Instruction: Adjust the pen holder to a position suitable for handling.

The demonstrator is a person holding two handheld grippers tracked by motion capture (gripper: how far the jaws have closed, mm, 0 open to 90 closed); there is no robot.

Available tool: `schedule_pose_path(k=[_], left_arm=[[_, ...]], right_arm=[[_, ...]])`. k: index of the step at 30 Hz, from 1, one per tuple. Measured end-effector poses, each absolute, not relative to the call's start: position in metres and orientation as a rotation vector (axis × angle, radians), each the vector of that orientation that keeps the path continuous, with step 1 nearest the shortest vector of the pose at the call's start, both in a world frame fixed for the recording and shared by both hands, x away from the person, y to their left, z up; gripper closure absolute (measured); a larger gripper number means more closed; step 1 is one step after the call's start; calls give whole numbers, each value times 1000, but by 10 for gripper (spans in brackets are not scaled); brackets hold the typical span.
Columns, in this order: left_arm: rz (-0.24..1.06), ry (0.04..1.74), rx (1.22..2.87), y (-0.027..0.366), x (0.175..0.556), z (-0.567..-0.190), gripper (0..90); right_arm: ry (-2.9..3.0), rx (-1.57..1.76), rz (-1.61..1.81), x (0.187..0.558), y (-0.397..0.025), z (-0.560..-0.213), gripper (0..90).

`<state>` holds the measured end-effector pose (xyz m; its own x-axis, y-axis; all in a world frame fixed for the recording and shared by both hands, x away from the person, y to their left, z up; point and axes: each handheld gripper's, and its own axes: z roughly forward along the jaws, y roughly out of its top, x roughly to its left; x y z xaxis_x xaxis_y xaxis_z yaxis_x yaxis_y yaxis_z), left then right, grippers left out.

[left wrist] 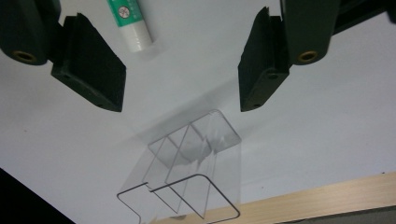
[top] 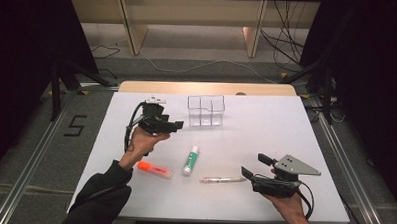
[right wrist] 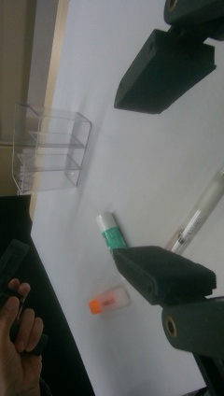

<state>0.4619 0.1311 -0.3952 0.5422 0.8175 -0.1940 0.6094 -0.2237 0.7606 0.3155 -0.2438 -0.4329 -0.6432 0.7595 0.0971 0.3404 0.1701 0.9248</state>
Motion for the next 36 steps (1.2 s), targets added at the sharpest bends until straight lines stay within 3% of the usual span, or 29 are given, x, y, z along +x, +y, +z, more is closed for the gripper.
schedule_pose_path(k=[36], left_arm=[[167, 856, 2138, 63, 411, -396, 189]], right_arm=[[2017, 1072, 1458, 309, -254, -430, 243]])
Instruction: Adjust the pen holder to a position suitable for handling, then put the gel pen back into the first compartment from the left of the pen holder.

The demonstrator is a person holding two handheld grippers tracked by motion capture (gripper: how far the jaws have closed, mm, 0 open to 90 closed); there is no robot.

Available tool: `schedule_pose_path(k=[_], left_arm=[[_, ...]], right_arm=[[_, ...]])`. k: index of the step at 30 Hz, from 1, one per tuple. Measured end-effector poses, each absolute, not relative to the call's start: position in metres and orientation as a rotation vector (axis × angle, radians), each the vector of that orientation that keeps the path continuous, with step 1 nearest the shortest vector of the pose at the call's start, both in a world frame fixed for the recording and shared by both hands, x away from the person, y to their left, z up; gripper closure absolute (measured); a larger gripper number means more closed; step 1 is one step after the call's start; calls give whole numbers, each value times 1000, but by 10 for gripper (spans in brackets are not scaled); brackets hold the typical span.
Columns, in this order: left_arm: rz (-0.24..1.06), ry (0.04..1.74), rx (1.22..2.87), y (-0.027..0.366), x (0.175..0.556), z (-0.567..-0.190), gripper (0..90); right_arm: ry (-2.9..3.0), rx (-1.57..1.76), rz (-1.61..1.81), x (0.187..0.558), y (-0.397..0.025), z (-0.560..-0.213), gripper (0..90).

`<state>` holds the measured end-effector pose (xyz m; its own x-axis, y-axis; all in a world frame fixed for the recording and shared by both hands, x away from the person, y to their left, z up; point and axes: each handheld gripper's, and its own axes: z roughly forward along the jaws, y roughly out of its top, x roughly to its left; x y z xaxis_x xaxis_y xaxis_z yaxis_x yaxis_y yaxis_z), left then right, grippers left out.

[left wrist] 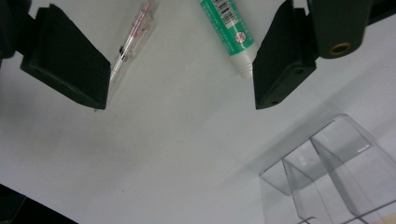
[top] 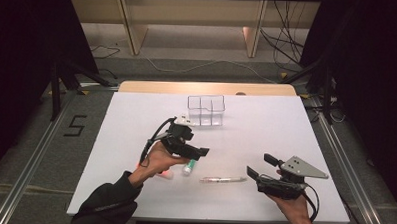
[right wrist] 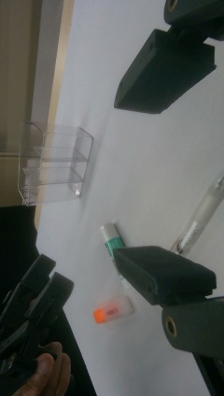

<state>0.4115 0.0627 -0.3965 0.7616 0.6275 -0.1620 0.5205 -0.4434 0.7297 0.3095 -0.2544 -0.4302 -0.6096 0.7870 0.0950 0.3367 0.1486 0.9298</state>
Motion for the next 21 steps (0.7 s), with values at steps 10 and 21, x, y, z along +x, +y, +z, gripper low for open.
schedule_pose_path(k=[10, 21], left_arm=[[143, 791, 2195, 43, 406, -403, 189], [123, 730, 2251, 18, 403, -409, 191]], right_arm=[[2014, 1072, 1454, 310, -255, -430, 243], [2006, 1072, 1454, 310, -258, -430, 242]])
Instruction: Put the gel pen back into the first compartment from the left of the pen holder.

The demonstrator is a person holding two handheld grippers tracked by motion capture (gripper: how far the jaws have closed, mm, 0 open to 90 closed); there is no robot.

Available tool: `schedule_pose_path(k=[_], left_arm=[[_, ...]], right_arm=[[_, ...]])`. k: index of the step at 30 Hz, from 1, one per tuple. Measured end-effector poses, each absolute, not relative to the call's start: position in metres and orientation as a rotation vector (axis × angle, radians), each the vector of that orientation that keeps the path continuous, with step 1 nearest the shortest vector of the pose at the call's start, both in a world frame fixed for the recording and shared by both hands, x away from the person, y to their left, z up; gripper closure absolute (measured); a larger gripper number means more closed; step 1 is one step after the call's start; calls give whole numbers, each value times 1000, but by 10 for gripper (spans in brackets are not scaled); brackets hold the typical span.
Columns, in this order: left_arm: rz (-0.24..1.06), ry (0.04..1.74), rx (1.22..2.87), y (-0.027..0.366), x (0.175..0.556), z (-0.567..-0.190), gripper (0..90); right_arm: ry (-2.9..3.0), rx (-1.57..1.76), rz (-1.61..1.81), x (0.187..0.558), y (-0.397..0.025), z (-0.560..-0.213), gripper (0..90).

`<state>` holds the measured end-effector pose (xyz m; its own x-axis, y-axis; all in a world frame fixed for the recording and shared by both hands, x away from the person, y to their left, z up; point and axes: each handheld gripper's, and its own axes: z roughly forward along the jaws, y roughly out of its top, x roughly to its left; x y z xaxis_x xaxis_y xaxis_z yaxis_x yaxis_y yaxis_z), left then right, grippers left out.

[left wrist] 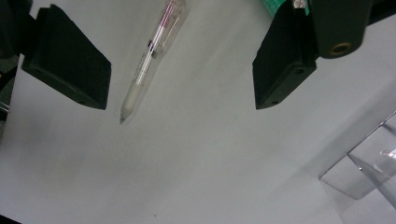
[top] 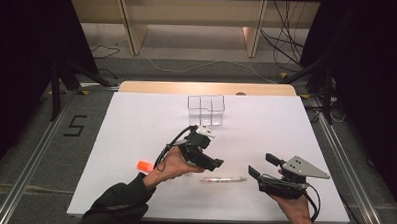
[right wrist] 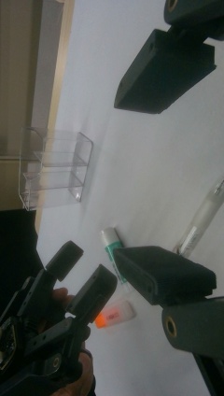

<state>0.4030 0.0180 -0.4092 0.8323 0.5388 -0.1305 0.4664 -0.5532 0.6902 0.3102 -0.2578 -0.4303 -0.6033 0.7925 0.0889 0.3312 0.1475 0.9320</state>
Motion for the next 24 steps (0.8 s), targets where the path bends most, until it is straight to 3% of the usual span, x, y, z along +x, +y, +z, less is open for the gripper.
schedule_pose_path(k=[24], left_arm=[[10, 566, 2448, -29, 399, -431, 247]], right_arm=[[1994, 1081, 1447, 310, -260, -429, 243]])
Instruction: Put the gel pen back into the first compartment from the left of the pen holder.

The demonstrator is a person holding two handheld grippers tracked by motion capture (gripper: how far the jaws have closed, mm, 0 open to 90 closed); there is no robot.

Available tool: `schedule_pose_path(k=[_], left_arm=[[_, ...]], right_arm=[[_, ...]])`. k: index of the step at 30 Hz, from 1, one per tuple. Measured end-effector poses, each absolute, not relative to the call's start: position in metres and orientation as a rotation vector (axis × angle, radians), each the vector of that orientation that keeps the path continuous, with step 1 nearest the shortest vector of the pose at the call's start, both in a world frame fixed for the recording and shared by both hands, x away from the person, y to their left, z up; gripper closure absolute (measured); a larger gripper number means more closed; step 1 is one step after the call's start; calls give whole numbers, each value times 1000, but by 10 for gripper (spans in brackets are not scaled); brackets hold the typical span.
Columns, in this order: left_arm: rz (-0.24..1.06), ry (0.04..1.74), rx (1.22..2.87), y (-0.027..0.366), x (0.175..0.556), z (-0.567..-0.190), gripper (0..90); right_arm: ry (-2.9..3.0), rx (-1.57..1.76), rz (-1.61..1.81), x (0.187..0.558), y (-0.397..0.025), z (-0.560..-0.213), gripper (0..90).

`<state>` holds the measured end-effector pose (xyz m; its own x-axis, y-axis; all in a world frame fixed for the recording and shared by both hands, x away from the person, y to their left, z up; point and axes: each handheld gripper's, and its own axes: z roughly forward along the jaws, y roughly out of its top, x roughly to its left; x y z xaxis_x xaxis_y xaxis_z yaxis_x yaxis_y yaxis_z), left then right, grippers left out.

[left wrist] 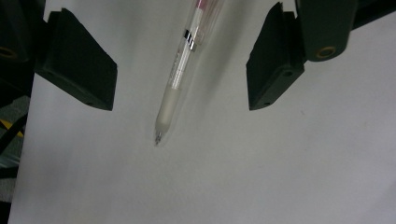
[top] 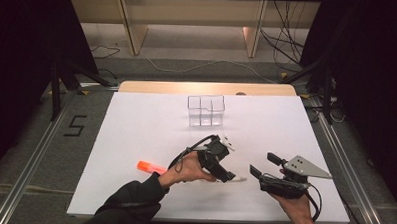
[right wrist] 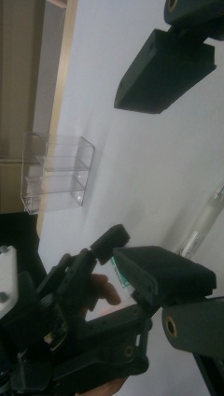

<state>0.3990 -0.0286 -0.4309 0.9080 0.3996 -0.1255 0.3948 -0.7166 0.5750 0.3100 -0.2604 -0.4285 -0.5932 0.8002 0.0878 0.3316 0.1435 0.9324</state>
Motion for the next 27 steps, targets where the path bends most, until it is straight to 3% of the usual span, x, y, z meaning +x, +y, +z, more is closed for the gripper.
schedule_pose_path(k=[9, 27], left_arm=[[-22, 546, 2536, -34, 399, -451, 306], [-30, 458, 2588, -41, 398, -462, 506]], right_arm=[[1998, 1074, 1443, 310, -260, -429, 243], [2003, 1058, 1437, 309, -258, -428, 243]])
